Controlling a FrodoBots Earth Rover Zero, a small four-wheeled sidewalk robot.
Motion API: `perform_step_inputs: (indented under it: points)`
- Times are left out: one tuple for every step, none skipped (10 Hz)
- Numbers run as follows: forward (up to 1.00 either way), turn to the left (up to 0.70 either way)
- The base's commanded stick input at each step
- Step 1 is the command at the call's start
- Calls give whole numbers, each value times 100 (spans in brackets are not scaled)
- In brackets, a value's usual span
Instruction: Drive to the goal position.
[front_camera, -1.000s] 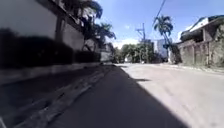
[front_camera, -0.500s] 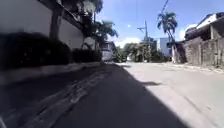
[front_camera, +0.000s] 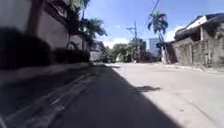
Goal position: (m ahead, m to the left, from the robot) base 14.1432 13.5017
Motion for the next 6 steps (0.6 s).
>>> perform_step_inputs:
  points:
    - [100,0]
    - [100,6]
    - [100,5]
    - [100,0]
    - [100,0]
    - [100,0]
